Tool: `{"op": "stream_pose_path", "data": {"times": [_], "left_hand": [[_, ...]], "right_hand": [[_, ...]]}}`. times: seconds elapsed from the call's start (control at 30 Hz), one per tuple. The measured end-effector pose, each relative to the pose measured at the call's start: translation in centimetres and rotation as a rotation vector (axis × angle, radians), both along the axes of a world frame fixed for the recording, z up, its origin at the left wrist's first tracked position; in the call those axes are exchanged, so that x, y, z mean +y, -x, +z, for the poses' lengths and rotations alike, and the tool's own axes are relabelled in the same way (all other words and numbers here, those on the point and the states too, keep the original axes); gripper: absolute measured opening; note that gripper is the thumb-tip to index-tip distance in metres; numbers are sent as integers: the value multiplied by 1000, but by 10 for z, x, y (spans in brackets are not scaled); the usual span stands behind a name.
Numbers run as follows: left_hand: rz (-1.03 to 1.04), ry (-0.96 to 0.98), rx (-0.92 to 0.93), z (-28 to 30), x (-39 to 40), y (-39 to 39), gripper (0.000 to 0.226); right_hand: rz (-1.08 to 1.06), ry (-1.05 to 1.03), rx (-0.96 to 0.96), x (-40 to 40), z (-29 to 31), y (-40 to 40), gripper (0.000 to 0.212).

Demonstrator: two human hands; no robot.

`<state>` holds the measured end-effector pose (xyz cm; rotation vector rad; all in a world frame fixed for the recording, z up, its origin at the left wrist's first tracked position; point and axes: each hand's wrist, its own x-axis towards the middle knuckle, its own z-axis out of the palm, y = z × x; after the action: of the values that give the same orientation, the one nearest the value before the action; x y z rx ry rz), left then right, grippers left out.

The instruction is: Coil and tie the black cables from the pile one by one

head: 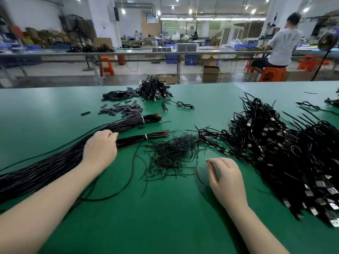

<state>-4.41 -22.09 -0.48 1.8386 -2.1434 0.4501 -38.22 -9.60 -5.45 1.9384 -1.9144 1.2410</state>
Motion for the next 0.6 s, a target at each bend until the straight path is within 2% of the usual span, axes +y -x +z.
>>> {"op": "stream_pose_path", "data": {"times": [0.07, 0.17, 0.27, 0.4, 0.6], "left_hand": [[165, -92, -121, -1, -7, -38, 25], [193, -228, -266, -8, -7, -72, 26], [159, -233, -233, -11, -6, -83, 27], [227, -241, -246, -12, -4, -87, 14], [170, -271, -81, -9, 1, -92, 27]], "right_hand": [[-13, -27, -37, -1, -3, 4, 18], [-33, -103, -94, -3, -7, 6, 18], [-17, -120, -80, -5, -7, 5, 16], [-16, -148, -60, -5, -8, 6, 14], [-25, -173, -60, -4, -10, 6, 14]]}}
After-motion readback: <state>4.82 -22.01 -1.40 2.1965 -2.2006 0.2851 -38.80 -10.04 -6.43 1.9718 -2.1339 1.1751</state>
